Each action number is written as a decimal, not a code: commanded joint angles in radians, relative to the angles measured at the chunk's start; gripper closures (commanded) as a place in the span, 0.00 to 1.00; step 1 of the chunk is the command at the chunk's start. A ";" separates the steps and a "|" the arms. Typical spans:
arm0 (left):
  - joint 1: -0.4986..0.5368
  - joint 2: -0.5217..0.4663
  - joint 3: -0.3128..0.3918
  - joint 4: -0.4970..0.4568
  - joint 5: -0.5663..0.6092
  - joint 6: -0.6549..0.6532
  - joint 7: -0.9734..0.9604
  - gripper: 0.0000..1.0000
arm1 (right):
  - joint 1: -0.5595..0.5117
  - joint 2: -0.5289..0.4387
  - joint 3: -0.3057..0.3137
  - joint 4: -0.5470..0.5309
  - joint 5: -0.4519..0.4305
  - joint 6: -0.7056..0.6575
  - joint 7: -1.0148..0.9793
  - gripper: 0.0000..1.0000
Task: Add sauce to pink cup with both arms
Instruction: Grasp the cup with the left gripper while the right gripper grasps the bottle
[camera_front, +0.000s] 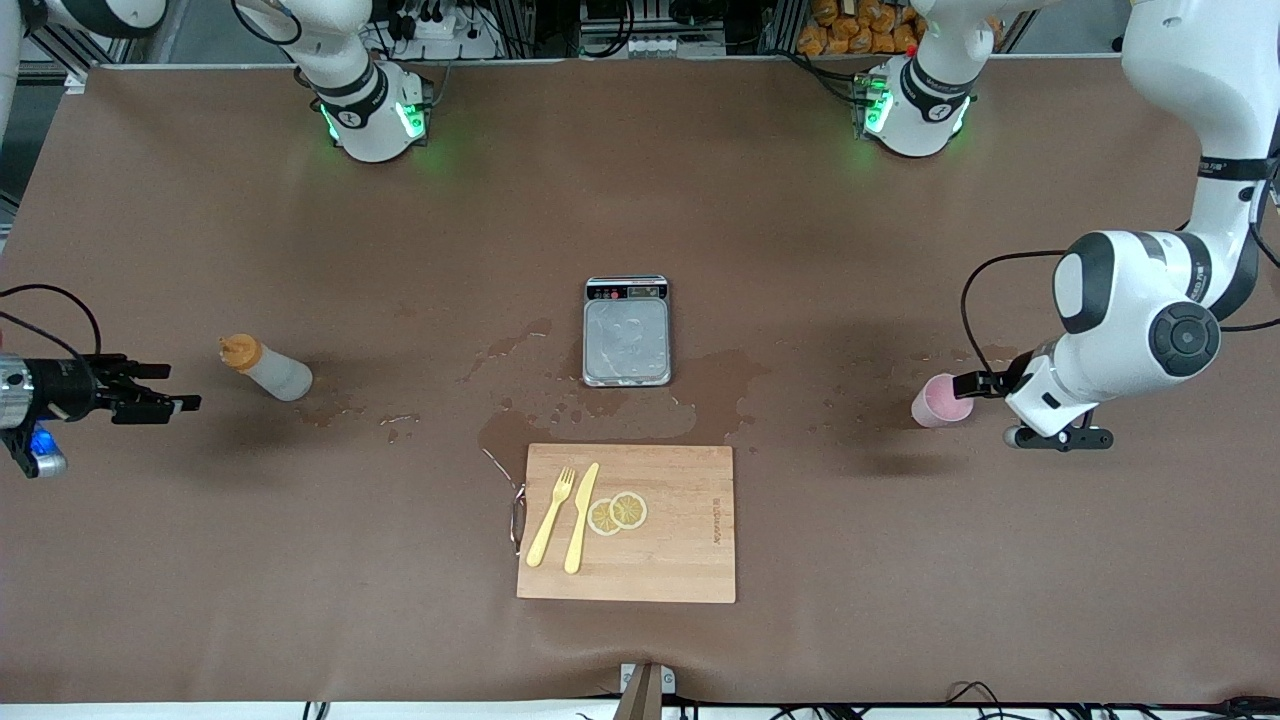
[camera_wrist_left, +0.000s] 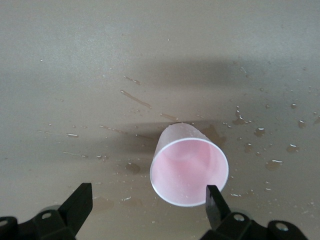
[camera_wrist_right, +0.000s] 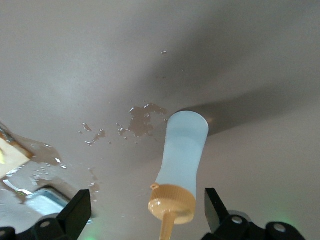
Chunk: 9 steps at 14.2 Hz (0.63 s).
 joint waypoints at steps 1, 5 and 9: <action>0.007 0.038 -0.008 0.014 0.022 0.026 0.011 0.00 | -0.054 0.074 0.017 0.041 0.086 -0.013 0.026 0.00; 0.003 0.077 -0.006 0.017 0.022 0.037 0.013 0.00 | -0.107 0.157 0.017 0.034 0.225 -0.022 0.086 0.00; 0.003 0.100 -0.008 0.018 0.021 0.049 -0.001 0.37 | -0.136 0.231 0.017 0.021 0.273 -0.071 0.129 0.00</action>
